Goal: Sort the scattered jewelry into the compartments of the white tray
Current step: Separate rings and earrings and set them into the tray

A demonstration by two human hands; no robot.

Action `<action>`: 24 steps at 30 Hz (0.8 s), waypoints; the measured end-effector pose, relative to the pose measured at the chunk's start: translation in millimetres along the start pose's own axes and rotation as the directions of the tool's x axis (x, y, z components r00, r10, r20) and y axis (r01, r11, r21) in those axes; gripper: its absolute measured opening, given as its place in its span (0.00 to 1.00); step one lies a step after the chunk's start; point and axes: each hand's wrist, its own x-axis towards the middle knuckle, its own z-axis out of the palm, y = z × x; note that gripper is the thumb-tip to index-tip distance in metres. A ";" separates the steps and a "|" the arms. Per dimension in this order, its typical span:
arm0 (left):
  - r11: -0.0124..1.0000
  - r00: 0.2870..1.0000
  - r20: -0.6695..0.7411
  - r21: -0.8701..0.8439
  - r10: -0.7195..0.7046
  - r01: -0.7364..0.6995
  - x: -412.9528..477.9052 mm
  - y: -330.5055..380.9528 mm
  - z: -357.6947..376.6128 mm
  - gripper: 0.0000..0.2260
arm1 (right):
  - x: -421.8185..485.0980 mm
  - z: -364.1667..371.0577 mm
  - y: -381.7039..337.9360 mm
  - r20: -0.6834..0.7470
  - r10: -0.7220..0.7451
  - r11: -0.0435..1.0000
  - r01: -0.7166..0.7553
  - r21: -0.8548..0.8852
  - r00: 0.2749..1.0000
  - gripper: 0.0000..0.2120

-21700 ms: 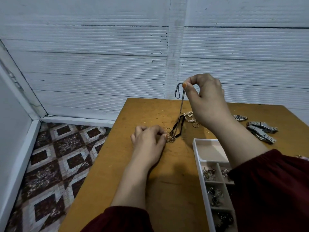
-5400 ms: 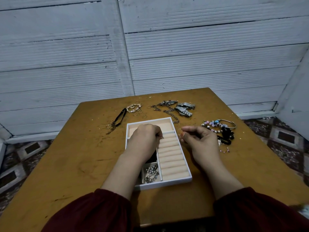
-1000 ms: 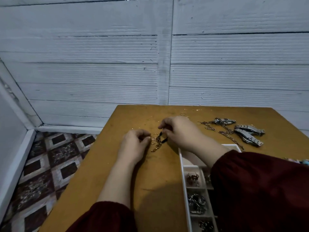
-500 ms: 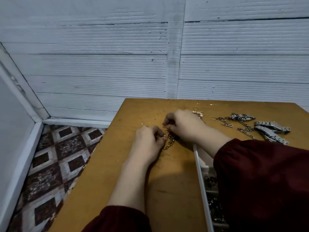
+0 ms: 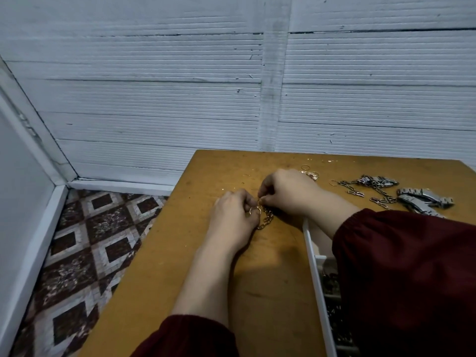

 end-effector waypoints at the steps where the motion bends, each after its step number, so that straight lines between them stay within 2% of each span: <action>1: 1.000 1.000 -0.001 -0.026 0.001 -0.001 -0.2 -0.2 -0.5 0.06 | 0.8 -0.5 -0.8 0.002 0.003 1.000 -0.003 -0.005 1.000 0.04; 4: 0.997 1.000 0.004 -0.080 -0.002 0.002 -1.2 -1.4 -2.7 0.08 | 3.2 -1.2 -3.3 0.003 0.013 1.000 -0.013 -0.019 1.000 0.02; 7: 0.991 1.000 -0.008 -0.134 -0.022 0.021 -0.3 -2.7 -4.5 0.06 | 4.2 -2.5 -5.1 0.028 0.025 0.999 -0.024 -0.024 0.999 0.04; 12: 0.923 0.973 -0.164 -0.374 -0.163 0.091 3.7 -6.8 -8.2 0.09 | 4.8 -4.0 -6.6 0.045 0.026 0.999 -0.025 -0.021 0.999 0.02; 16: 0.877 0.957 -0.179 -0.464 -0.229 0.123 4.9 -9.4 -8.2 0.11 | 3.2 -7.8 -11.3 0.052 0.043 0.997 -0.040 -0.060 0.998 0.04; 20: 0.858 0.951 -0.178 -0.496 -0.253 0.135 4.9 -9.8 -8.8 0.11 | 2.8 -9.8 -14.5 0.073 0.068 0.994 -0.061 -0.087 0.995 0.05; 24: 0.840 0.951 -0.164 -0.523 -0.263 0.142 4.6 -9.5 -8.6 0.11 | 6.7 -7.8 -16.9 0.132 0.115 0.992 -0.107 -0.069 0.985 0.10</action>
